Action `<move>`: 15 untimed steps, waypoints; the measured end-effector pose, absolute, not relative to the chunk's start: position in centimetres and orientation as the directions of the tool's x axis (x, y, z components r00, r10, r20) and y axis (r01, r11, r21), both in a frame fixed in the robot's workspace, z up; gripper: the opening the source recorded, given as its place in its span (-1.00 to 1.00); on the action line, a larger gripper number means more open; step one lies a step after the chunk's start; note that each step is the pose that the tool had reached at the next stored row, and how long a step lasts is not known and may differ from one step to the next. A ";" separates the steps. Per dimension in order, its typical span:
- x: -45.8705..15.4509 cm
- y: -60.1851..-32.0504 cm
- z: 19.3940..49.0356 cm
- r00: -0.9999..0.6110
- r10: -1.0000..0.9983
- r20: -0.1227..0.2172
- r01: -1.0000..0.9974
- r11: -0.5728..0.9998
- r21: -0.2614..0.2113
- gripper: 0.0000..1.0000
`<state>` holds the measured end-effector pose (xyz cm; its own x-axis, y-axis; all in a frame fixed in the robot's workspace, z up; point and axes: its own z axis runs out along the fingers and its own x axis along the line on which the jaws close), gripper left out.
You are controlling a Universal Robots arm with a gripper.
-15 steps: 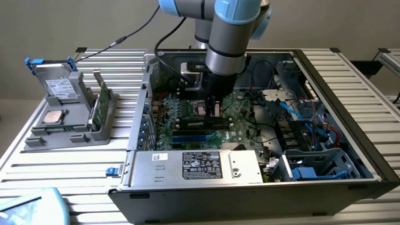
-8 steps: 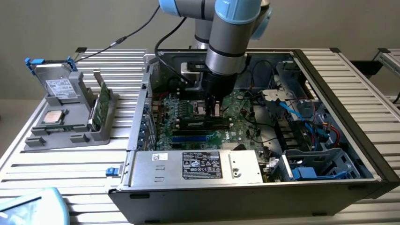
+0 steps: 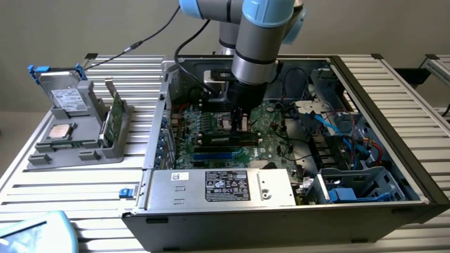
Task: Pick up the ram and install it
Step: 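Insert the ram into the slot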
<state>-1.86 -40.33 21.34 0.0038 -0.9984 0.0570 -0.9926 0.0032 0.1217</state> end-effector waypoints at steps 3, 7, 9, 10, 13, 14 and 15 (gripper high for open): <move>-1.9 -40.3 21.3 0.004 -0.998 0.058 -0.993 0.003 0.122 -0.71; -1.8 -40.3 21.3 0.004 -0.998 0.059 -0.992 0.003 0.124 -0.71; -1.7 -40.3 21.3 0.004 -0.998 0.060 -0.992 0.004 0.127 -0.71; -1.7 -40.3 21.3 0.004 -0.998 0.060 -0.992 0.004 0.128 -0.71; -1.5 -40.2 21.3 0.005 -0.998 0.061 -0.991 0.004 0.133 -0.71; -1.4 -40.2 21.3 0.005 -0.998 0.061 -0.991 0.004 0.135 -0.71; -1.4 -40.2 21.3 0.005 -0.998 0.061 -0.991 0.004 0.136 -0.71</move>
